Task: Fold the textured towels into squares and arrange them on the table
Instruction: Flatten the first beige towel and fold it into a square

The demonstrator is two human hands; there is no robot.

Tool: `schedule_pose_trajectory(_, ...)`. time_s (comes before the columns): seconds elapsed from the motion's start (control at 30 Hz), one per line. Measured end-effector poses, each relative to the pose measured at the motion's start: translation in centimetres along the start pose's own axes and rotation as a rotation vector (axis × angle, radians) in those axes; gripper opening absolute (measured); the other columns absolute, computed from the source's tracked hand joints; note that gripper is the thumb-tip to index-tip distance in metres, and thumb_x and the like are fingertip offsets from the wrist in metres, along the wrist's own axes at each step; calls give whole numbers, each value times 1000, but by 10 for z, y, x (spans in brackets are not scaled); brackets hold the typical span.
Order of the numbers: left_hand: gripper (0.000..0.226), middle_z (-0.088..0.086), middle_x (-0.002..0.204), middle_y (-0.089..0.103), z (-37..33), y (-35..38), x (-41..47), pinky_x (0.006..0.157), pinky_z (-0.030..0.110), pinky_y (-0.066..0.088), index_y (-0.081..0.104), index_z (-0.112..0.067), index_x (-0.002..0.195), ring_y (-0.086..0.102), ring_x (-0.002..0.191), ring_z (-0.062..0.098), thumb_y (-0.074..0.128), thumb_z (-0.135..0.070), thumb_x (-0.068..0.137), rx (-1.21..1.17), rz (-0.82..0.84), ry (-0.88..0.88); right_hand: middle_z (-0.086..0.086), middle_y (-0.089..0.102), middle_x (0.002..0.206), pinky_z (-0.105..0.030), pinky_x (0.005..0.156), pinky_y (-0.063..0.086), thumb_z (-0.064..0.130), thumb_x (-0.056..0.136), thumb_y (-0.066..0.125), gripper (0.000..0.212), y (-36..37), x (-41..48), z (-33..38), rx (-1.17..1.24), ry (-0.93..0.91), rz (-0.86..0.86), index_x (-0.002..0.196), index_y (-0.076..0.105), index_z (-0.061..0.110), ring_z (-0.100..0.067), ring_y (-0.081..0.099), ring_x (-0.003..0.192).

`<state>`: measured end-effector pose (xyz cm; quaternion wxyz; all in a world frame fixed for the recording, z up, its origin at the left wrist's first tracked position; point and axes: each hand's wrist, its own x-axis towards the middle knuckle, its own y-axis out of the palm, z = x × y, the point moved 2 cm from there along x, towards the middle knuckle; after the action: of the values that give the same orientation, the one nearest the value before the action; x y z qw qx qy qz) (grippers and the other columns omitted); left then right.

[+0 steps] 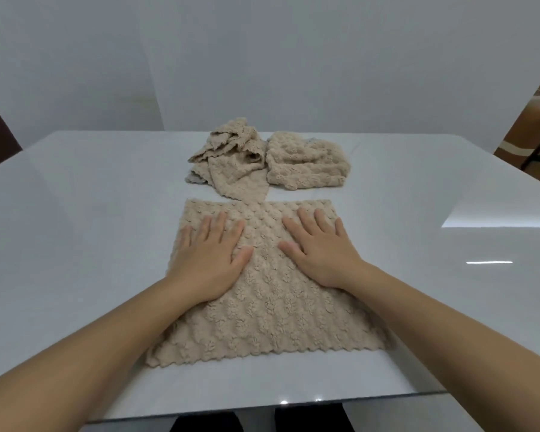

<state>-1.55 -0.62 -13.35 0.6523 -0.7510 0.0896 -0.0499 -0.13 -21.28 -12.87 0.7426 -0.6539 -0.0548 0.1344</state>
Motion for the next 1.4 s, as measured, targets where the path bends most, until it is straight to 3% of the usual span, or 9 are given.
schedule_pose_trajectory(0.17,40,-1,126,52,-8,-19,-32,106,44,35,55,-20,121,47,120,18,40,-45,94,-88,-355,240,-2,11,162,-51,119,6,50,100,31,55,-9,-27,3,101,-121,-156,151,25,28,-23,5,149)
schedule_pose_trajectory(0.27,22,-14,83,51,-7,-29,-60,66,25,45,56,-24,84,47,76,5,49,-44,89,-145,-369,545,2,55,126,-36,97,42,34,98,49,30,-19,-56,7,179,-320,-369,123,59,20,-16,51,116)
schedule_pose_trajectory(0.37,32,-16,76,50,-6,-31,-87,61,19,40,54,-27,81,45,68,2,56,-59,82,-152,-190,679,15,52,82,-25,67,43,38,92,60,15,-25,-85,19,289,-426,-299,99,60,24,-4,50,74)
schedule_pose_trajectory(0.47,30,-16,77,49,-10,-28,-96,59,20,39,53,-26,85,44,69,1,56,-56,82,-23,-152,729,19,48,83,-22,67,41,59,78,63,38,-21,-102,32,206,-453,-131,104,53,32,-2,45,76)
schedule_pose_trajectory(0.6,7,-16,70,49,-11,-33,-91,52,23,39,52,-26,87,44,59,3,50,-32,86,-47,-238,579,15,52,98,-28,66,39,38,79,60,36,-14,-104,35,57,-474,-228,111,49,26,-8,48,87)
schedule_pose_trajectory(0.77,32,-25,88,52,11,-40,-83,69,25,46,45,-38,99,52,77,-1,56,-16,80,-113,-155,338,8,58,105,-34,72,46,7,79,55,41,-20,-89,1,83,-251,-247,114,43,25,-18,56,94)
schedule_pose_trajectory(1.03,27,-8,74,69,52,-52,-75,63,13,42,69,-31,82,58,67,0,63,-5,88,-704,-87,132,17,58,71,-15,62,40,7,72,57,16,-53,-81,-32,678,-166,-243,82,57,20,-1,50,63)
schedule_pose_trajectory(1.2,11,5,75,63,60,-53,-61,57,23,42,66,-14,85,56,68,15,58,-18,93,-991,-142,-21,-2,59,72,-25,52,51,14,93,61,11,-54,-66,-49,908,-11,-145,90,67,5,-11,58,63)
schedule_pose_trajectory(1.4,29,-6,67,64,64,-52,-26,62,31,40,64,-10,77,56,67,16,52,-30,96,-788,-326,-183,-4,50,68,-27,53,40,34,96,54,42,-48,-20,-49,778,127,-318,78,55,-3,-15,47,60)
